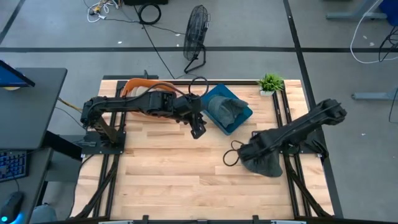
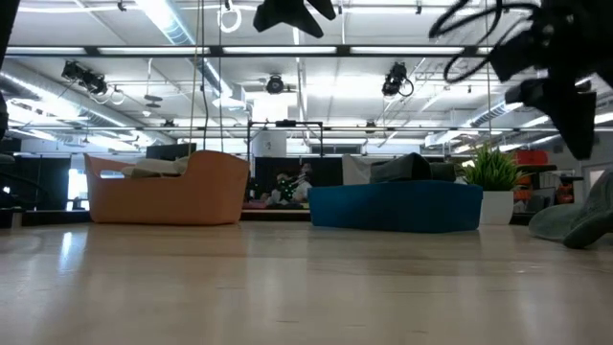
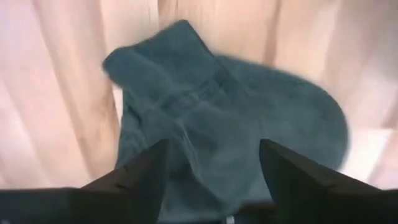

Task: Pick & Place hat
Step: Put the gray cap into the blue bin

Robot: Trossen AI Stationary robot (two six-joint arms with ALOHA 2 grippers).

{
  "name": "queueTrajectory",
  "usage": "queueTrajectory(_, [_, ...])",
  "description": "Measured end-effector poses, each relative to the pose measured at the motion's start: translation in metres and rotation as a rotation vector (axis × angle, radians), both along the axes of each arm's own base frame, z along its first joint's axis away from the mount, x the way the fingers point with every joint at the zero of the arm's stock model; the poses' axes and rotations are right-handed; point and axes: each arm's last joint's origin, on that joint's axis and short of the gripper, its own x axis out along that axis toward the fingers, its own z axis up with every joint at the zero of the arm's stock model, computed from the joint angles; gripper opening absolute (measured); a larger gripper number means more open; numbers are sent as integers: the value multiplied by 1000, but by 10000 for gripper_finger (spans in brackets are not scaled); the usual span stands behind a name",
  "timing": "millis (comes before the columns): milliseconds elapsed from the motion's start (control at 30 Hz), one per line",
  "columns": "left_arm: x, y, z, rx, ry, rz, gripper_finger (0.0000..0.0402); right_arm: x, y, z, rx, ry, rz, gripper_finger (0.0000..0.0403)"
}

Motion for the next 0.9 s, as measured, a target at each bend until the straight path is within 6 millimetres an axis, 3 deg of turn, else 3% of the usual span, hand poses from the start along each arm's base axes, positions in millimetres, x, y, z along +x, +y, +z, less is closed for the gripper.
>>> queueTrajectory(167, [0, -8, 0, 0, 5, -21, 170, -7, -2, -34, 0, 66, -1, 254])
queueTrajectory(333, [0, -14, 0, -1, 5, -39, 170, -20, -13, -53, -173, 83, 16, 238])
queueTrajectory(533, [0, -16, 0, -1, 4, -42, 170, -25, -14, -73, -69, 65, 55, 213])
queueTrajectory(667, [0, -16, 0, -16, 1, -27, 170, -25, -14, -74, -86, 56, 59, 152])
queueTrajectory(833, [0, -16, 0, -18, 0, -24, 170, -20, -12, -64, -85, 51, 76, 28])
queueTrajectory(900, [0, -16, 0, -18, 0, -24, 170, -17, -10, -57, -74, 56, 100, 14])
